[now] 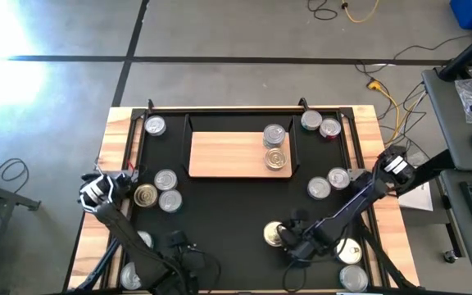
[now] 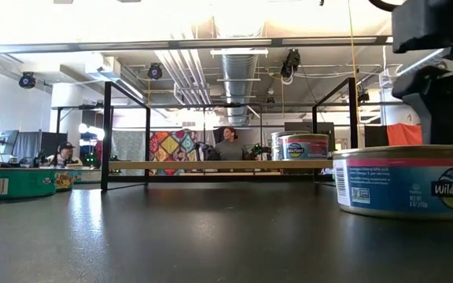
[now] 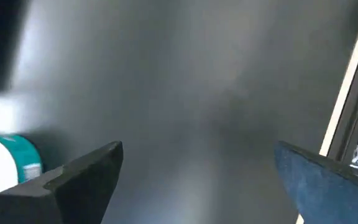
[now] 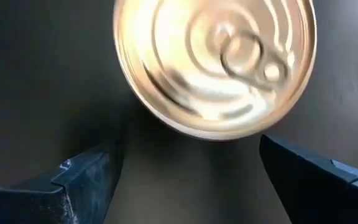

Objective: Stack canned seafood by type on shelf
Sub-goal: Stack the middle right blue and orange tuna can on the blue and orange can

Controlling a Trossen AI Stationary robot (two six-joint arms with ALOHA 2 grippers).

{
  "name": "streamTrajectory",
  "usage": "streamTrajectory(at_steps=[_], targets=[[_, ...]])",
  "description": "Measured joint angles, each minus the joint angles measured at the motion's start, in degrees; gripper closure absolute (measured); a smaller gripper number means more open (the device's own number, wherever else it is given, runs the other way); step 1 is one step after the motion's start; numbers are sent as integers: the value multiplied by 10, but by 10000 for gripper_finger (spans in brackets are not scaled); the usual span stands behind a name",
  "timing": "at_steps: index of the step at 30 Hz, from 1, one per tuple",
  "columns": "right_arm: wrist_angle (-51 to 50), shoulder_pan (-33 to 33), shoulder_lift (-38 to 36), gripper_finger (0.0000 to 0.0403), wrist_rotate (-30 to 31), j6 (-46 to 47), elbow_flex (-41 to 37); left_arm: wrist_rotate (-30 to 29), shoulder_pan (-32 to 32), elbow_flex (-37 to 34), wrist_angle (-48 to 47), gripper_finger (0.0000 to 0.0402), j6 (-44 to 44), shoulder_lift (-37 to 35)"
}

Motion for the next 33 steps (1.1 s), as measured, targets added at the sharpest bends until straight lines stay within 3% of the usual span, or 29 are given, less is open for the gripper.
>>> streamTrajectory(at_steps=[5,9,15,20,27,33], targets=[[125,-2,3,38,47,-62,-2,-13,1,-19,4,3,12,-6],[214,-8,2,38,72,-45,0,-16,1,-35,25,3,0,-12],[159,-7,-2,38,86,-7,1,-15,1,-35,33,3,-16,-14],[128,3,-3,38,68,-6,0,-18,6,-52,106,3,-21,-14],[133,2,-3,38,63,9,11,-142,8,-106,299,3,-21,20],[120,12,-3,38,12,7,37,-277,12,-90,344,3,-20,67]])
